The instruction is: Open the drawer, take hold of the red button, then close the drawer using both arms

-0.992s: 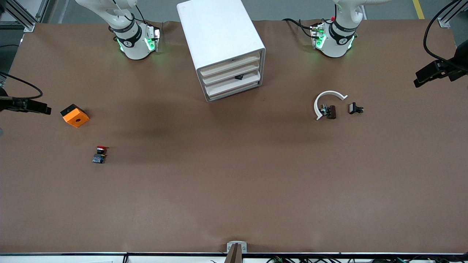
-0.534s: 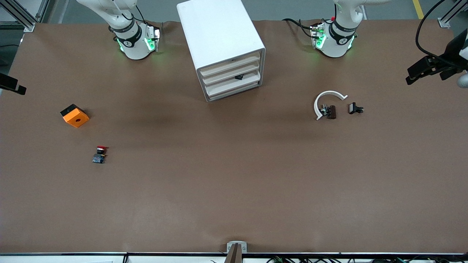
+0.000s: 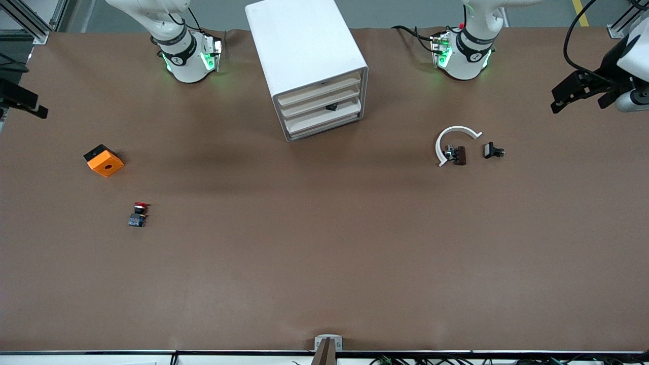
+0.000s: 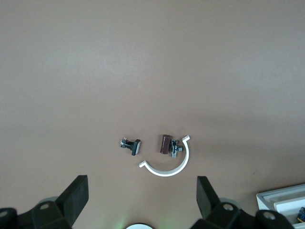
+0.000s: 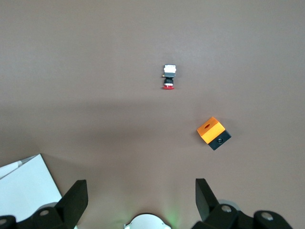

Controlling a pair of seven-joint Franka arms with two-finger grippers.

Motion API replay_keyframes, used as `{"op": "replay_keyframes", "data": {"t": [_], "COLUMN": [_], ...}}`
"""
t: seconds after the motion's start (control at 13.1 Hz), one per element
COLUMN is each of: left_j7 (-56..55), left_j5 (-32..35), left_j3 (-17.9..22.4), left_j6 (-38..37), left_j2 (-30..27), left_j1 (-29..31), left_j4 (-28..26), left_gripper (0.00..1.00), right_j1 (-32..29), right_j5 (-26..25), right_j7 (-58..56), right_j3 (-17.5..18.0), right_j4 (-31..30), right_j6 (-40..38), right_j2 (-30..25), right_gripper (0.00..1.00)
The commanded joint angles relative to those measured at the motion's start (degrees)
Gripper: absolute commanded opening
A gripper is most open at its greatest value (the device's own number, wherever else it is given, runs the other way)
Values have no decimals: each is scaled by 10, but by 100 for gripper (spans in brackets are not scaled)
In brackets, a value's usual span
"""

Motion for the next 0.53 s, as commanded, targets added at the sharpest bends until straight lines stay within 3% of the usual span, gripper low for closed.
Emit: {"op": "replay_keyframes", "data": {"t": [0.0,0.15,0.46], "left_j7": [9,8,9], "left_j5": [-7,-7,-10], "left_j3": [-6,-6,-6], "left_j6": [9,12,12], "left_j2": [-15,-12,-8], "left_j1": [2,2,1], "left_j4": [-34,-33,-22], "left_gripper": [100,100,100], "right_j1": [32,32,33], "right_j5": [-15,-15,-16], "right_j7": [-5,-10,-11], "right_j3": [-19,-18,-19], "right_j4": [-86,-121,-122], "right_j6": [44,62,65], "right_j2": [-66,-91,-93], "right_gripper": [100,100,100]}}
